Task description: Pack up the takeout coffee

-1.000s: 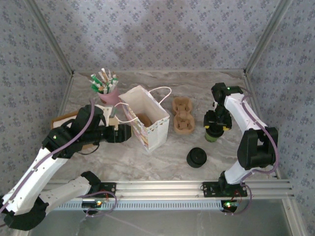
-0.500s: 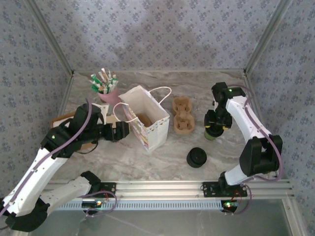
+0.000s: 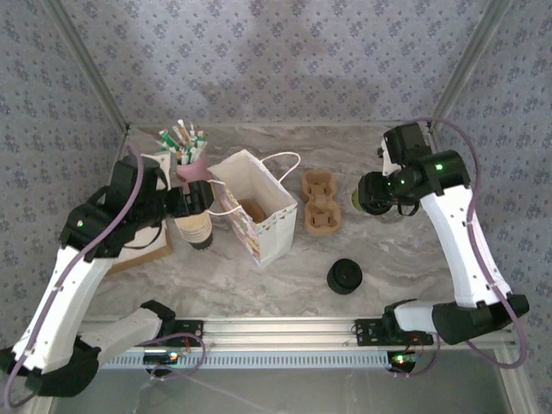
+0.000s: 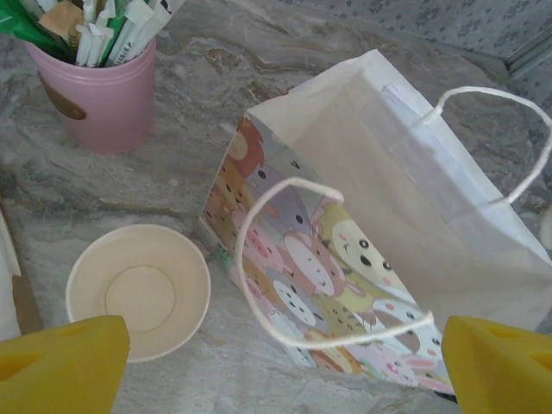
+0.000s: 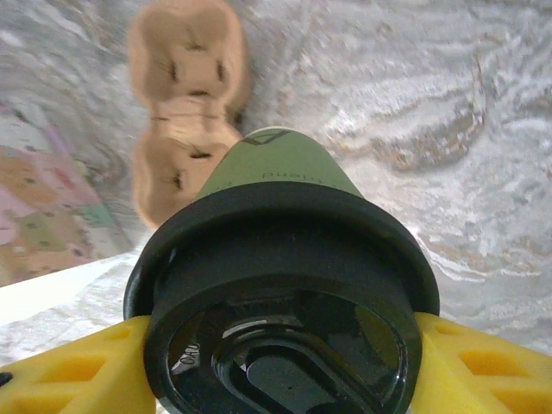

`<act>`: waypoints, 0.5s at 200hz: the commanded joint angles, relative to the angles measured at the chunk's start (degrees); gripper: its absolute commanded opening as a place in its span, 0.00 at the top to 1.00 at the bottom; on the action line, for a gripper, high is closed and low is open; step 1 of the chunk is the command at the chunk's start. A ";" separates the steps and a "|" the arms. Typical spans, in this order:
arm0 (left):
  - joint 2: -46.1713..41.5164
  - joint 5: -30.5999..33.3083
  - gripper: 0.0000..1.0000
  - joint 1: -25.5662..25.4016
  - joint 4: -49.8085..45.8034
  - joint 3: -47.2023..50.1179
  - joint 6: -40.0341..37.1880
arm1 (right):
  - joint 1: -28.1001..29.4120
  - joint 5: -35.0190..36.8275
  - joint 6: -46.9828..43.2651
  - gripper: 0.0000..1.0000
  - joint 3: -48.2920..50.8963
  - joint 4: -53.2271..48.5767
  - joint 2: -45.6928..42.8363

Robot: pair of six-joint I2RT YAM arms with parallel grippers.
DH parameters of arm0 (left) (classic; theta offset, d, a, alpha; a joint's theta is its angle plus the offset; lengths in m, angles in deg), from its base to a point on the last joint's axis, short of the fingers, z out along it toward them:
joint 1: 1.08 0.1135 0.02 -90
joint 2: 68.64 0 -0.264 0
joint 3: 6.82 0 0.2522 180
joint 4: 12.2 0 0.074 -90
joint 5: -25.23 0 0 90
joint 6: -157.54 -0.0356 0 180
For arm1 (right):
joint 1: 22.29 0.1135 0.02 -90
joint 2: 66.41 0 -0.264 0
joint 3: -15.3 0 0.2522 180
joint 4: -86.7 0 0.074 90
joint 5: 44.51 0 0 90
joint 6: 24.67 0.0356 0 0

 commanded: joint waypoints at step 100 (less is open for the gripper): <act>15.94 -20.38 0.06 13.24 5.32 -11.50 -7.54 | 20.65 -1.78 3.97 0.37 -22.52 -5.19 1.17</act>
